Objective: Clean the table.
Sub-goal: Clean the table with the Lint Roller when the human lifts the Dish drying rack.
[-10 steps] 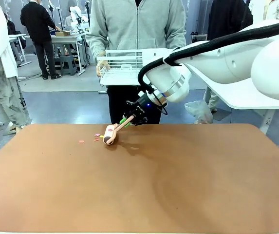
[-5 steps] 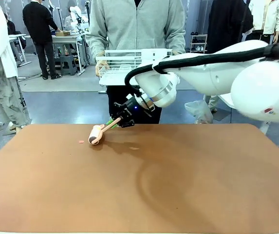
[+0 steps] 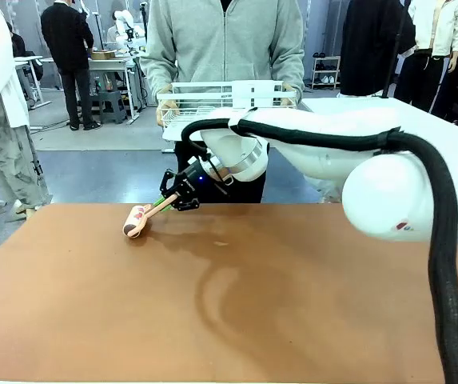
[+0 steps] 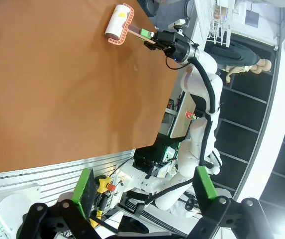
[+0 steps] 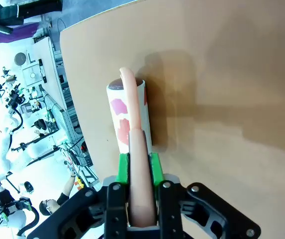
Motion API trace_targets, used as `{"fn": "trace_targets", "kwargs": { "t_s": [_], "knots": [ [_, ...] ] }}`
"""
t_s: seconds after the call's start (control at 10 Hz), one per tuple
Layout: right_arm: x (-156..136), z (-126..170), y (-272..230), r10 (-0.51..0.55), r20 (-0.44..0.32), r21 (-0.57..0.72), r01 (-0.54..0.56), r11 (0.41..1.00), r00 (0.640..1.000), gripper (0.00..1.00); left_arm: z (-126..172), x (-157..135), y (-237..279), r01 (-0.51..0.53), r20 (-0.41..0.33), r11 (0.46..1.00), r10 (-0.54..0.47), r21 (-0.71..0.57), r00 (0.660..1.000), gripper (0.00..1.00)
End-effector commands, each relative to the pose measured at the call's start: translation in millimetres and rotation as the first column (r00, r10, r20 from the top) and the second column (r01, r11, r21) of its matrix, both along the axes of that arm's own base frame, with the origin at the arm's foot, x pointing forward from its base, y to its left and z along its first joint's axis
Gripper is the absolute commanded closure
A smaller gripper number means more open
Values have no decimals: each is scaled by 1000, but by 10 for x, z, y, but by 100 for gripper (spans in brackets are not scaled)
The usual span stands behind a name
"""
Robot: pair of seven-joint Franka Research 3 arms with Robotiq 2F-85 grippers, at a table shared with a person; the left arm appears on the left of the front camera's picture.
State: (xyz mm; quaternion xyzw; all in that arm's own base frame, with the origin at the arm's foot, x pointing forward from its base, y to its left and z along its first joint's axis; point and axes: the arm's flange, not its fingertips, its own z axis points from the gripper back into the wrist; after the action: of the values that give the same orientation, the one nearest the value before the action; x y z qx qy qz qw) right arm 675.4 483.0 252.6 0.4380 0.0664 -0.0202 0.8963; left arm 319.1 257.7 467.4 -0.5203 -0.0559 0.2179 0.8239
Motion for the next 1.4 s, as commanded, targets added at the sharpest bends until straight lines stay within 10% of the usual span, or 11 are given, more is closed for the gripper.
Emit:
{"fn": "trace_targets", "kwargs": {
  "t_s": [0.0,0.8,1.3],
  "knots": [
    [203,-496,407,59,-58,-152,-68,986,997,79,9,-32,22,6,12,1000,-5,-3,1000,0],
    [-47,213,94,70,101,209,-90,974,992,79,9,-32,22,6,12,1000,-5,-3,1000,0],
    [-544,933,-623,75,94,48,-80,996,993,79,9,-32,22,6,12,1000,-5,-3,1000,0]
  ]
}}
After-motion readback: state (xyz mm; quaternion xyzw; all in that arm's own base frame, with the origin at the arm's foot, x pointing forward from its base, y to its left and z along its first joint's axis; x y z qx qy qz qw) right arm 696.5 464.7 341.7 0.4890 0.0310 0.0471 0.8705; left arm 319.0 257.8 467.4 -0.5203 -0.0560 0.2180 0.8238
